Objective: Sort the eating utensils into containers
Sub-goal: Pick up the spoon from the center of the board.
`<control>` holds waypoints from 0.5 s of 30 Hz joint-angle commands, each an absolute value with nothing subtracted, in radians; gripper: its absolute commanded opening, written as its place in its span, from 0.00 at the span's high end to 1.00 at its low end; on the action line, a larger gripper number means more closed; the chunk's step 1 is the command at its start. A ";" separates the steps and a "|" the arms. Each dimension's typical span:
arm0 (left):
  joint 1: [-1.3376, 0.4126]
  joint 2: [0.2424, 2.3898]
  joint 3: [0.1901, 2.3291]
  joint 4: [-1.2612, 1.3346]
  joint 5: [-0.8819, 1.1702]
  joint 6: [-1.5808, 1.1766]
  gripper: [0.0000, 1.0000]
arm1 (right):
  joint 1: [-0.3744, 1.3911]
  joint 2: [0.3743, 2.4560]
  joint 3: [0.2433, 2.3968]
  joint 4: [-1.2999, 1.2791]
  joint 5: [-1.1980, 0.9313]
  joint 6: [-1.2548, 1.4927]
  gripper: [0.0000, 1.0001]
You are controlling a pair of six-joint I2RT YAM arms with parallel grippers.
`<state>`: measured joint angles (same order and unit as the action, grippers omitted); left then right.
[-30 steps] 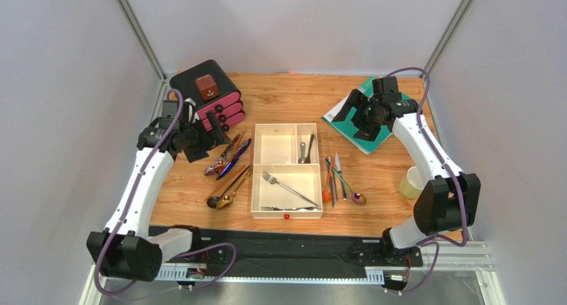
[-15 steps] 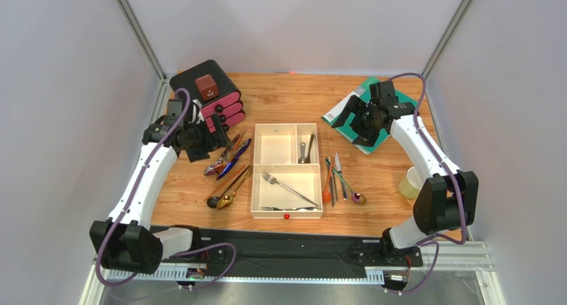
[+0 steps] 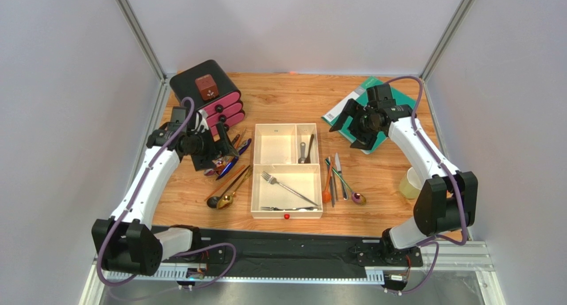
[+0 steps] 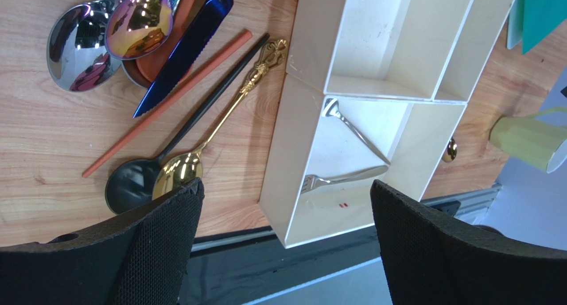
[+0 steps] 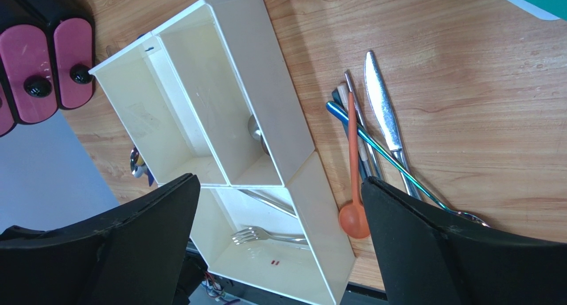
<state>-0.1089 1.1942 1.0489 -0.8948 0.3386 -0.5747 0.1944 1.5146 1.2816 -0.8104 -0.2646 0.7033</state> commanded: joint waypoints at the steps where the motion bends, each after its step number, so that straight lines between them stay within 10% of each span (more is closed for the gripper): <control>1: -0.110 1.138 1.046 -0.890 0.330 -0.571 0.01 | 0.207 1.494 1.316 -0.805 -0.276 0.703 0.00; 9: -0.110 1.224 1.087 -0.954 0.327 -0.427 0.37 | 0.207 1.462 1.321 -0.858 -0.233 0.680 0.00; 15: -0.112 1.359 1.082 -0.991 0.287 -0.325 0.26 | 0.207 1.433 1.256 -0.870 -0.227 0.673 0.00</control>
